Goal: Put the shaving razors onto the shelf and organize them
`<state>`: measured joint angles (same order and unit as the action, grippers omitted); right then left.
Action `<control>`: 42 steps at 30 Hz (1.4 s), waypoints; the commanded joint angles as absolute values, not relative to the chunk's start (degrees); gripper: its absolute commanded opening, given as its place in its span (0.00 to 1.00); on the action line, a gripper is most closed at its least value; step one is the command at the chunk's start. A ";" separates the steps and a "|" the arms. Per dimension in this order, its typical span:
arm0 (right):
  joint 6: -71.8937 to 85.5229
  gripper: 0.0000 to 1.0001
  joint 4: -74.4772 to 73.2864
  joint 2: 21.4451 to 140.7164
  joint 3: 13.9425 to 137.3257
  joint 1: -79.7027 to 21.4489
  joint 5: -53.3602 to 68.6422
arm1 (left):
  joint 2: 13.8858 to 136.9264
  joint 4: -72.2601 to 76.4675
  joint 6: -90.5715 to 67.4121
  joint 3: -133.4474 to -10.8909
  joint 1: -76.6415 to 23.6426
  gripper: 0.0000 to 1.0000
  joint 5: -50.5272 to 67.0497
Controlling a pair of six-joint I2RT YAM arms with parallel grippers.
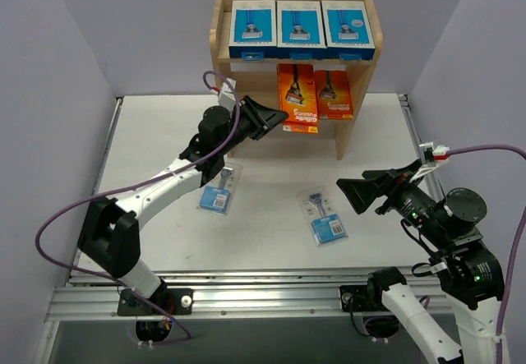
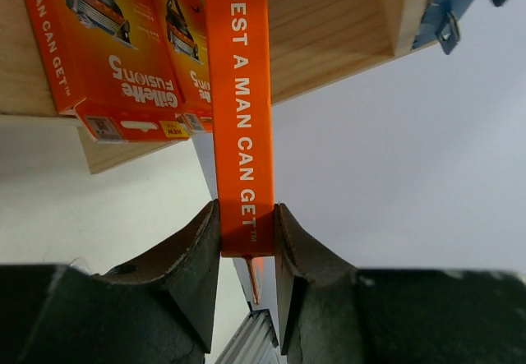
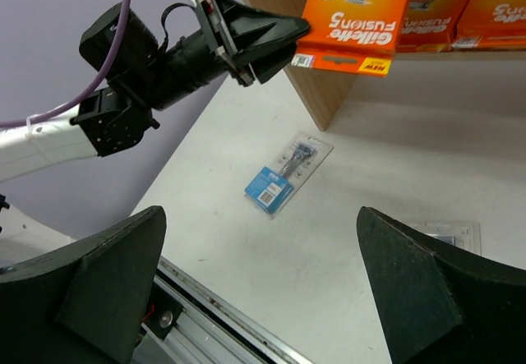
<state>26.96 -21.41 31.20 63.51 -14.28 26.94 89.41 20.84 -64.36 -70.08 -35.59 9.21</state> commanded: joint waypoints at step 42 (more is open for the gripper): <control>28.39 0.96 -29.97 22.41 65.65 -55.37 -30.32 | 120.05 23.64 -62.75 -105.64 -41.84 0.02 6.15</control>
<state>28.47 -30.63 22.98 65.08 -54.85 -27.73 119.22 21.96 -62.94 -101.51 -41.65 3.92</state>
